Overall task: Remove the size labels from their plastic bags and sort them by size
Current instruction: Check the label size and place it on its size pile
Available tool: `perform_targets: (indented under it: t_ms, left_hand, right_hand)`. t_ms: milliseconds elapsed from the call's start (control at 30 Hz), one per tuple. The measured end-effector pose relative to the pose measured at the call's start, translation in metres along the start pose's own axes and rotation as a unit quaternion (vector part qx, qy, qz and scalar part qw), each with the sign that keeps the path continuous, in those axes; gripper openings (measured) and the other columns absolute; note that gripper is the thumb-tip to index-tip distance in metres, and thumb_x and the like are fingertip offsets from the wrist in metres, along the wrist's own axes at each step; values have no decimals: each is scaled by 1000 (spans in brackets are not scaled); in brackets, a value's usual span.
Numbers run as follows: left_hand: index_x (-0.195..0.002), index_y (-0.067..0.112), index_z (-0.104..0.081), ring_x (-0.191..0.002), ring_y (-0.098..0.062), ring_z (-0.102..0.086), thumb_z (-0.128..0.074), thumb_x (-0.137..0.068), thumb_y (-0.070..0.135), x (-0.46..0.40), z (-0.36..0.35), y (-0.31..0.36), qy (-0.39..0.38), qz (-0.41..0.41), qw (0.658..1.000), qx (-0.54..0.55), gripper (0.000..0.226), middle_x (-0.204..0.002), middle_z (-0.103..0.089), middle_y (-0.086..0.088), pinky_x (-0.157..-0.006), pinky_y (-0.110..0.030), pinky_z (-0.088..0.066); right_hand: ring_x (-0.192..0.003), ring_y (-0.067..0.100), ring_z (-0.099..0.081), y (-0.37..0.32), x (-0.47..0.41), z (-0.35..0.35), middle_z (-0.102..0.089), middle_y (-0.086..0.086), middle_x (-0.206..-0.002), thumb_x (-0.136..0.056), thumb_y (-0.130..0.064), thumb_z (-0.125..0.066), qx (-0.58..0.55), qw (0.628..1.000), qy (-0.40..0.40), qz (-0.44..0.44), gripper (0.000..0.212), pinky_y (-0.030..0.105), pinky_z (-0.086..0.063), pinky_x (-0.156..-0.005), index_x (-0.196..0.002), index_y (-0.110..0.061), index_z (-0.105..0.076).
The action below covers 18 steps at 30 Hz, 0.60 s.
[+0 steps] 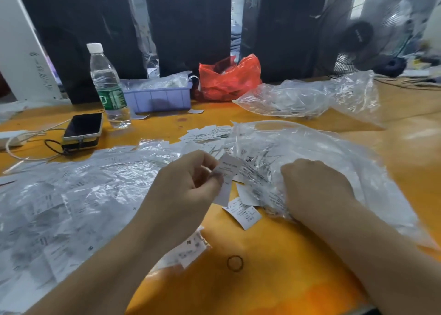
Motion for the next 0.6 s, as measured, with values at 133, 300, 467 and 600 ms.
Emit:
perform_targets:
  t_ms: [133, 300, 467, 600]
  left_hand:
    - [-84, 34, -63, -61, -28, -59, -60, -94, 27, 5, 0, -3, -6, -8, 1000, 11, 13, -68, -68, -2, -47, -31, -39]
    - [-84, 34, -63, -54, -24, -54, -59, -94, 29, 6, 3, 0, -2, -12, 1000, 10, 11, -67, -66, -3, -45, -25, -39]
    - [-88, 40, -61, -69, -24, -66, -60, -93, 27, 5, 18, 3, 34, 10, 999, 25, 14, -77, -72, 6, -61, -51, -54]
    - [-101, 44, -51, -74, -11, -70, -60, -94, 21, -7, 46, 2, 58, 13, 997, 48, 25, -80, -74, 9, -60, -36, -59]
  right_hand:
    - [-84, 23, -47, -4, -2, 1, -51, -2, -90, -88, -10, -52, -28, 998, 55, 23, 12, 33, -45, -65, -89, -21, -48]
    - [-81, 24, -63, -8, 1, 17, -67, 2, -92, -83, 8, -58, -171, 951, 228, 118, 29, 37, -55, -66, -101, -11, -70]
    - [-80, 1, -63, -12, 5, 26, -68, -14, -86, -83, 4, -69, -434, 855, 230, 165, 30, 8, -48, -69, -95, -23, -71]
    - [-80, 7, -67, -32, -2, 41, -68, -10, -89, -82, 2, -72, -543, 802, 164, 187, 32, 21, -57, -70, -94, -28, -69]
Point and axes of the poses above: each hand's wrist, its own x-axis away from the middle knuckle, its own z-axis out of the back of the hand, y = z × x, the point moved 6 cm from there along -x, towards the middle knuckle
